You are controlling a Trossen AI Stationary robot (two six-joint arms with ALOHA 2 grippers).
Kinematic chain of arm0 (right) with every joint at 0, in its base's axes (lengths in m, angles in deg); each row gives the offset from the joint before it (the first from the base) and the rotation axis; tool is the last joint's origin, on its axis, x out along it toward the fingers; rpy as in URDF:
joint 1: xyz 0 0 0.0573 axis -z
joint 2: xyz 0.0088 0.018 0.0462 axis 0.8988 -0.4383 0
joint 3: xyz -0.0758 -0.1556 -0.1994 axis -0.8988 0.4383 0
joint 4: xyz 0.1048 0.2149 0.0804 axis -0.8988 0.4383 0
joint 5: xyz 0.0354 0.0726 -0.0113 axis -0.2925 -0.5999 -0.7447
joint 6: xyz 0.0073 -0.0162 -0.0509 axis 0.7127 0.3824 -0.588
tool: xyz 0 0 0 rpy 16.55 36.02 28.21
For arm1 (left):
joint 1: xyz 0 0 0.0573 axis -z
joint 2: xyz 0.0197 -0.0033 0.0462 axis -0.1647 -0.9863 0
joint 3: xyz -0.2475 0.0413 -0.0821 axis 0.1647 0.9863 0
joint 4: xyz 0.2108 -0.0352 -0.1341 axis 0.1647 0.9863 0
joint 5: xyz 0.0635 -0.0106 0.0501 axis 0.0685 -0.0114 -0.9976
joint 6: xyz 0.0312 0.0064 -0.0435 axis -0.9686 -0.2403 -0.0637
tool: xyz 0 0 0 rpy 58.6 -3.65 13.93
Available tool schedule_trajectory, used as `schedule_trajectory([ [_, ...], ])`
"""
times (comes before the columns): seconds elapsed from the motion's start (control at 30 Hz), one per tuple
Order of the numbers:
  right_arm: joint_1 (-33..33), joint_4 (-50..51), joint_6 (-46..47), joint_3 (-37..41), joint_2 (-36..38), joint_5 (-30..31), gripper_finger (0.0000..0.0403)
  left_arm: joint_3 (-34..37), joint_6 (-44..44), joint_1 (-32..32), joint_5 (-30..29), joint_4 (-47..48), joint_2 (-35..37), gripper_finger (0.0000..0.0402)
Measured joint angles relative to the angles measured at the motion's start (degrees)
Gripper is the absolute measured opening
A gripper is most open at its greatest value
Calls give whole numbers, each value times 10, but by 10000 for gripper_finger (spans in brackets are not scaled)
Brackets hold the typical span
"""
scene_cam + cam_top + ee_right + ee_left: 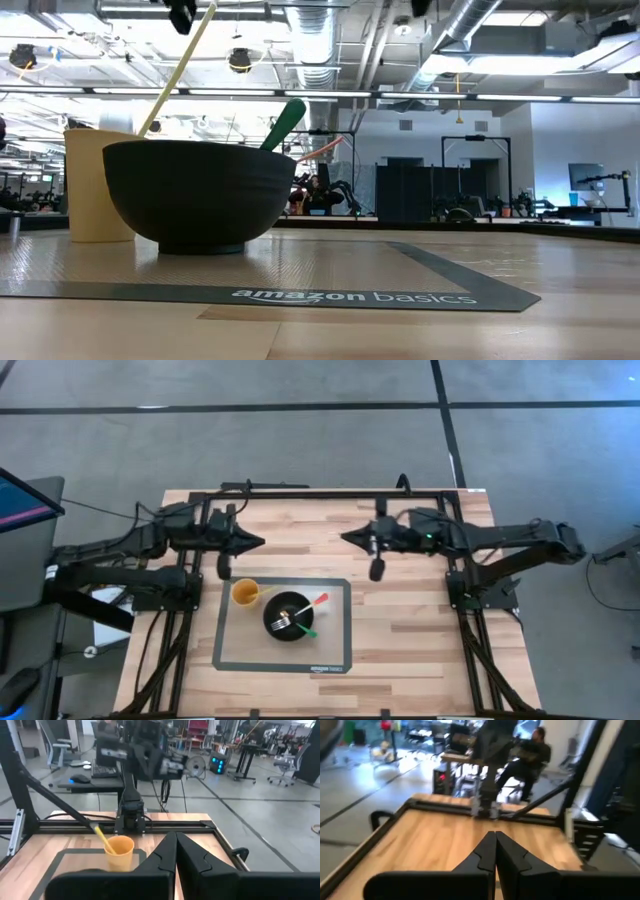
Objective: Pick & Place Utensil
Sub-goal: Return to Home Position
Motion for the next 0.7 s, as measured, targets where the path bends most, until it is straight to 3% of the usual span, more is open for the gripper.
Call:
schedule_trajectory([
  [0.2,24,-76,0,133,93,-39,0,33,-28,0,-37,10,89,4],
  [0.43,51,-182,-26,274,178,-199,0,189,-24,0,-37,-46,204,4],
  [0.57,52,-252,7,340,208,-206,0,255,-23,0,-37,-93,252,4],
  [0.7,53,-260,1,387,246,-197,0,294,-8,0,-37,-104,305,4],
])
